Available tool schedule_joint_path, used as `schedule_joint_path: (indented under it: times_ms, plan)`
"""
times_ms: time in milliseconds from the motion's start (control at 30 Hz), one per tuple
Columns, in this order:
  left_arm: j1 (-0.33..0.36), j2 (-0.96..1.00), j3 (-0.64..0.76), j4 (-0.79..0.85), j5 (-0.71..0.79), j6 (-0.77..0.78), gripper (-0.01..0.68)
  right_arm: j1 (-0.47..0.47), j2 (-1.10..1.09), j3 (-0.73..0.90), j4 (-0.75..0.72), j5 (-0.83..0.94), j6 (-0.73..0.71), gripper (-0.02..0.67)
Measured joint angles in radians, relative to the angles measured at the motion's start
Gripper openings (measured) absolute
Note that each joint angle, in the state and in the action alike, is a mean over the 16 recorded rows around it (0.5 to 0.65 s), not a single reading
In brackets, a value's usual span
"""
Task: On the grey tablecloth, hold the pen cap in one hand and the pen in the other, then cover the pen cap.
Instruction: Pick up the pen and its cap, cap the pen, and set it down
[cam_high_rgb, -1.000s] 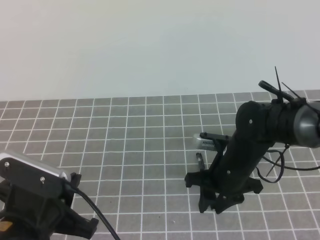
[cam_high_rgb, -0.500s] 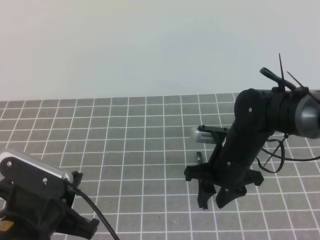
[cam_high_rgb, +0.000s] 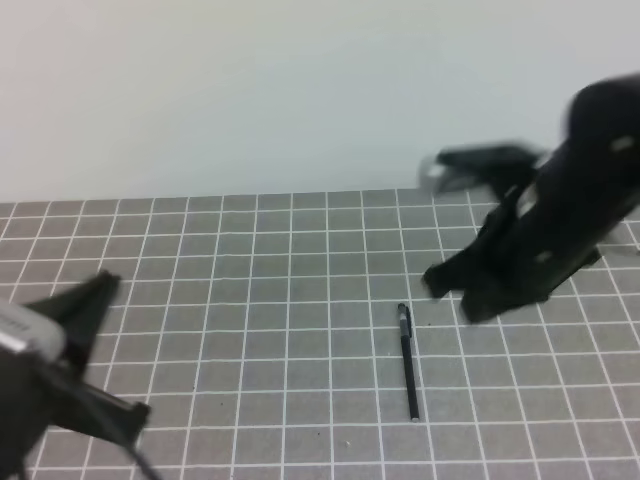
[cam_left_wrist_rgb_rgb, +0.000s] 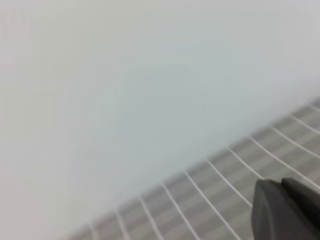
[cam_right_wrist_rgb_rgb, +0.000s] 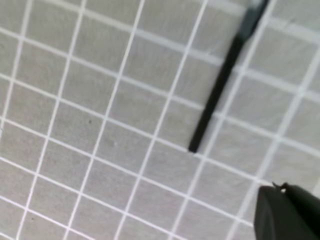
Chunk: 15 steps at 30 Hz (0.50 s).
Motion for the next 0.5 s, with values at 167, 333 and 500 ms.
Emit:
schedule_joint_path:
  times_ms: [167,333,500]
  plan:
    - [0.000,-0.135,-0.006,0.003,0.017,0.085,0.000,0.000,-0.173,0.022,-0.067,-0.002,-0.031,0.029]
    - [0.001,-0.266,-0.006,-0.036,0.098,0.153,0.000,0.000,-0.354,0.085,-0.097,-0.029,-0.082,0.008]
    - [0.002,-0.366,-0.006,-0.080,0.222,0.190,0.000,0.000,-0.529,0.199,-0.100,-0.072,-0.160,0.006]
